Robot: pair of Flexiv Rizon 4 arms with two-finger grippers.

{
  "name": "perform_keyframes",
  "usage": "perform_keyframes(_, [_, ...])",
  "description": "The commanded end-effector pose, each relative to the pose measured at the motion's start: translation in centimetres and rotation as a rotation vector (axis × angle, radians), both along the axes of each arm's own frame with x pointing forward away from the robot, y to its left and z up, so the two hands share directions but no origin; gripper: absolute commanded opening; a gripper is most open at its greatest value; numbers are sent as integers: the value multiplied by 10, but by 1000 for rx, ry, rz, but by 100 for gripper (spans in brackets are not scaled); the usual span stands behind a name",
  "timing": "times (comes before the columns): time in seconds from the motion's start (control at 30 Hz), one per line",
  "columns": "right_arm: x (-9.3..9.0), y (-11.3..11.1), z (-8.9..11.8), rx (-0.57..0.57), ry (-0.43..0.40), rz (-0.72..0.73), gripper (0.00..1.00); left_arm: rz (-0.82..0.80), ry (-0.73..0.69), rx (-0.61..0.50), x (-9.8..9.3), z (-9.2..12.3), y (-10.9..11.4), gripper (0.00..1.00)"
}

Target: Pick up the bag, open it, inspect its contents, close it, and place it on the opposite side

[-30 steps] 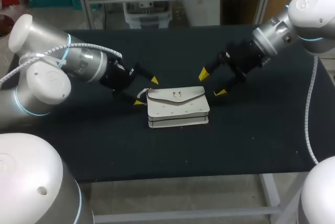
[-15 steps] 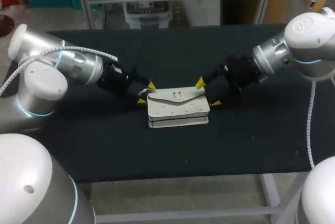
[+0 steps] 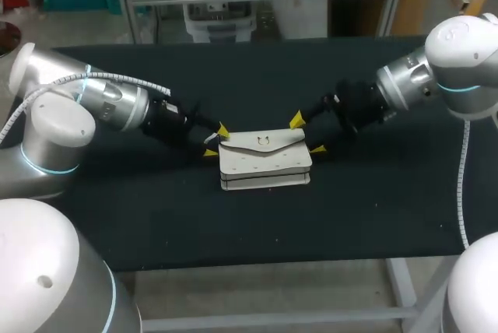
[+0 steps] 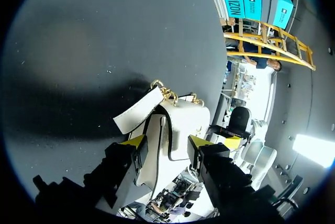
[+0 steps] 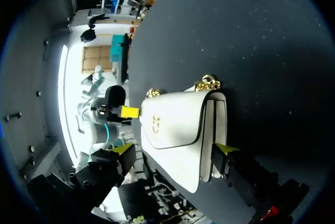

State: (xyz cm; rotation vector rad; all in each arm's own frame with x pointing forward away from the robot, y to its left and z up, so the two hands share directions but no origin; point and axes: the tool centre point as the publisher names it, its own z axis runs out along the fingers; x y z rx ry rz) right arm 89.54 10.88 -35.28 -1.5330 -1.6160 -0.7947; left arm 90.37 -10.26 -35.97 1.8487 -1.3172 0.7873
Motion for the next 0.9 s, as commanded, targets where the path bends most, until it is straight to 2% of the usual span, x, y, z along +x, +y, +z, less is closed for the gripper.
perform_keyframes(0.03, [6,5,-16,19,14,-11,93,-27,5,-21,4,-7,-4,52])
perform_keyframes(0.17, [13,6,-22,49,13,-42,89,-40,7,-32,5,-8,-7,50])
perform_keyframes(0.27, [19,11,-19,71,-10,-46,94,-48,5,-45,5,-8,-8,49])
perform_keyframes(0.37, [23,14,-14,83,-38,-56,87,-49,7,-57,7,-7,-8,46])
perform_keyframes(0.5, [23,15,-8,95,-63,-57,80,-49,7,-60,7,-6,-7,41])
perform_keyframes(0.67, [19,18,-7,84,-66,-44,79,-65,14,-75,7,-6,-7,38])
perform_keyframes(0.77, [15,21,-13,84,-54,-34,79,-85,20,-88,6,-9,-10,40])
perform_keyframes(0.83, [12,24,-18,85,-46,-27,73,-96,21,-99,5,-10,-12,36])
perform_keyframes(0.9, [11,25,-25,82,-29,-24,44,-102,19,-97,3,-12,-15,20])
